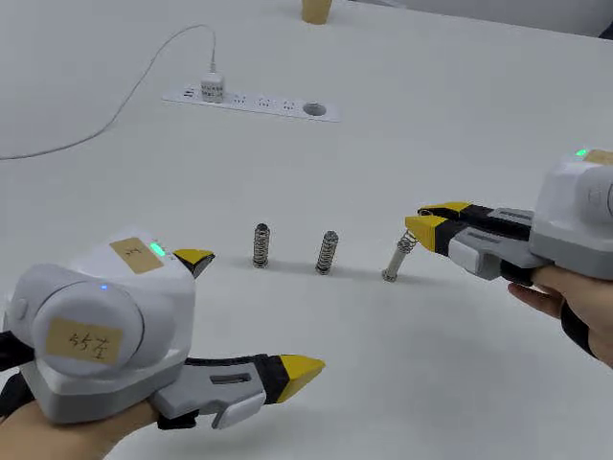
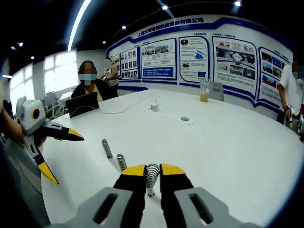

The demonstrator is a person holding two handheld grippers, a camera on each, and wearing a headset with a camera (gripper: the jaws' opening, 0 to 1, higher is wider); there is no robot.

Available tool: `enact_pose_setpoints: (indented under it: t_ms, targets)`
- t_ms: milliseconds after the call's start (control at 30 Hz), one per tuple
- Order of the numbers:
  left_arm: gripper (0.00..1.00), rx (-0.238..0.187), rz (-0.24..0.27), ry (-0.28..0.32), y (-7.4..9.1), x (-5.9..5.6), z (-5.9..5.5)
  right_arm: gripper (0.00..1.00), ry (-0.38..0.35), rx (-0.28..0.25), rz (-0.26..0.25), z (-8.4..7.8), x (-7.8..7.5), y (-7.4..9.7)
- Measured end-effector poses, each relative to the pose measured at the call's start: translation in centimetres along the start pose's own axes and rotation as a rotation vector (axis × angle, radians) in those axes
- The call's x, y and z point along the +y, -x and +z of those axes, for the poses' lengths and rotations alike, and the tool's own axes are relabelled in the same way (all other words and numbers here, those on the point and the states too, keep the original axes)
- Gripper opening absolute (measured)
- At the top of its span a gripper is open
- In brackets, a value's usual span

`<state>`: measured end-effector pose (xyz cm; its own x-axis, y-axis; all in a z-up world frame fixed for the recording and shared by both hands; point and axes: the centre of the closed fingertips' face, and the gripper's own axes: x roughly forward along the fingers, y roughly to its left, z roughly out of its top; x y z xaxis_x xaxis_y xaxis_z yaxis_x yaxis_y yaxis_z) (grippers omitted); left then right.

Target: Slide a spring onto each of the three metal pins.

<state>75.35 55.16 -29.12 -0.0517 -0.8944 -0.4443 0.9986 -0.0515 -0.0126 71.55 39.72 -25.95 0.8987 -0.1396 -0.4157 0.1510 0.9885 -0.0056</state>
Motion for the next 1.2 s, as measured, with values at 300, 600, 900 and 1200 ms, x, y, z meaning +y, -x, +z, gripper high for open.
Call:
enact_pose_setpoints:
  t_ms: [300,600,900,1200]
  targets:
    - [0.88,0.021,-0.003,-0.006,0.0,0.0,-0.5,0.12,0.085,0.05,0.005,-1.3,0.7,-0.8]
    - [0.86,0.023,-0.011,-0.006,0.0,-0.2,-0.5,0.12,0.096,0.086,0.006,-2.8,0.8,-1.6]
    - [0.86,0.024,-0.008,-0.005,0.0,-0.1,-0.5,0.12,0.092,0.107,0.001,-3.8,0.8,-2.0]
    - [0.85,0.023,0.003,-0.009,0.0,0.2,-0.4,0.12,0.099,0.104,-0.006,-4.2,0.7,-2.3]
